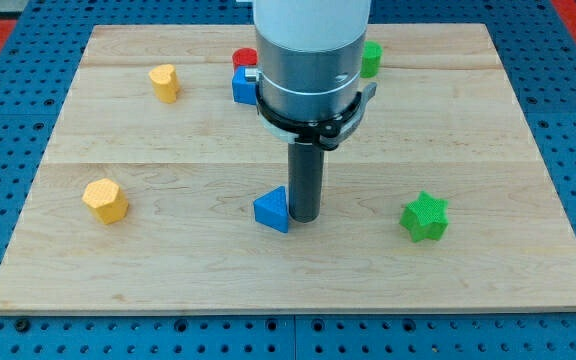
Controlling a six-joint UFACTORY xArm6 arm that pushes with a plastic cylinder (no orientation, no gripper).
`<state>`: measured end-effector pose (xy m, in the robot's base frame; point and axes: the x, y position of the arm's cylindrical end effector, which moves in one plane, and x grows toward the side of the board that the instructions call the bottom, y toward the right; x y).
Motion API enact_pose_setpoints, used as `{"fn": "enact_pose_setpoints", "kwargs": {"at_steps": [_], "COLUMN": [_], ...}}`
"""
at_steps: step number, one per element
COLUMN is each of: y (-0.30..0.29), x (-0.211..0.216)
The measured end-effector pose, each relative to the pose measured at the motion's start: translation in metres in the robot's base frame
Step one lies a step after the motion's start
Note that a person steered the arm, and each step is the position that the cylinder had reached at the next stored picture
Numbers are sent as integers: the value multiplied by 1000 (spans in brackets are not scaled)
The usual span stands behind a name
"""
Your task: Move the blue triangle towards the center
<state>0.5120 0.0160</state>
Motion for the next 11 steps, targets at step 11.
{"fn": "enact_pose_setpoints", "kwargs": {"at_steps": [11], "y": [-23], "x": [-23]}}
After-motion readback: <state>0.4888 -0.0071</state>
